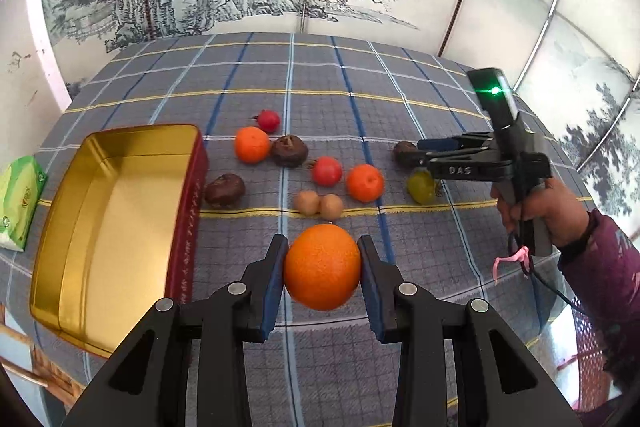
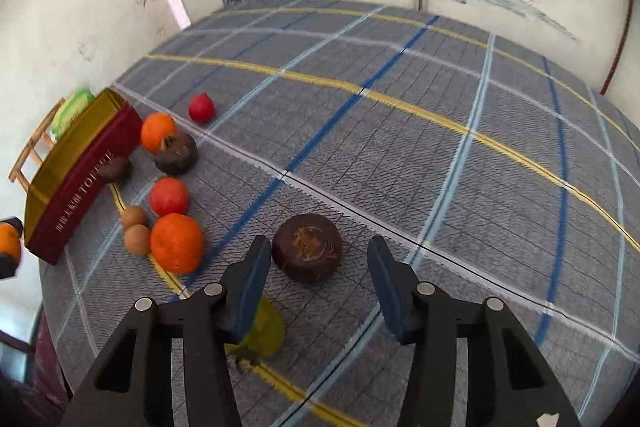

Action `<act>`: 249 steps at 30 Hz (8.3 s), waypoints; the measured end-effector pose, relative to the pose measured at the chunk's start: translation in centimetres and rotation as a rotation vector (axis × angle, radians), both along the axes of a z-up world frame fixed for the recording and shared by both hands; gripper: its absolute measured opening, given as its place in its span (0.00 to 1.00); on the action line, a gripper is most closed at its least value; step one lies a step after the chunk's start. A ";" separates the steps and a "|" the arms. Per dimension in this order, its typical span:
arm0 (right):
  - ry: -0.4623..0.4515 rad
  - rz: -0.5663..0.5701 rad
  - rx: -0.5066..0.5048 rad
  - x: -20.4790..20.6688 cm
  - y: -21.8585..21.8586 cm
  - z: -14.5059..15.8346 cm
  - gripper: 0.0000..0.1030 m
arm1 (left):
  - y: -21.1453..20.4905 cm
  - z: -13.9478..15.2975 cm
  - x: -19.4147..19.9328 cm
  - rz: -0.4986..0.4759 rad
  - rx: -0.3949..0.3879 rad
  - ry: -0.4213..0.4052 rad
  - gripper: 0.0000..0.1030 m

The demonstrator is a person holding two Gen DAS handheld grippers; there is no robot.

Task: Organize fruits
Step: 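Lift the orange with the left gripper while the right gripper grasps a brown mangosteen, then carry the orange over the tin and release it with the left gripper, then lower the brown mangosteen into the tin and open the right gripper, then grasp the two small brown fruits with the left gripper while the right grasps another mangosteen, then carry the two brown fruits into the tin and open the left gripper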

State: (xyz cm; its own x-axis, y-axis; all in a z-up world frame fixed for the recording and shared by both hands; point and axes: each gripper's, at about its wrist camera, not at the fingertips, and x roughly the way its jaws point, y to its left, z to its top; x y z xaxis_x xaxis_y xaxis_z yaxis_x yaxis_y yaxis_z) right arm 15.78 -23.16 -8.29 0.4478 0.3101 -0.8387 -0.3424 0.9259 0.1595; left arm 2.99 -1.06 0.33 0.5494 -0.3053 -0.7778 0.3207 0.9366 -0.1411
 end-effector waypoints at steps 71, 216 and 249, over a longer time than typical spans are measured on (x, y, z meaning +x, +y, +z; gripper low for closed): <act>-0.119 -0.377 -0.108 -3.5 -10.2 -1.2 0.34 | 15.4 -4.8 14.6 0.259 0.388 0.002 0.38; -0.121 -0.307 -0.021 -6.7 -11.2 -0.8 0.37 | -0.7 -1.4 1.9 -0.002 0.040 -0.049 0.47; -0.127 -0.289 -0.105 -6.6 -10.2 -0.9 0.40 | 11.0 -4.4 4.9 0.223 0.213 -0.014 0.47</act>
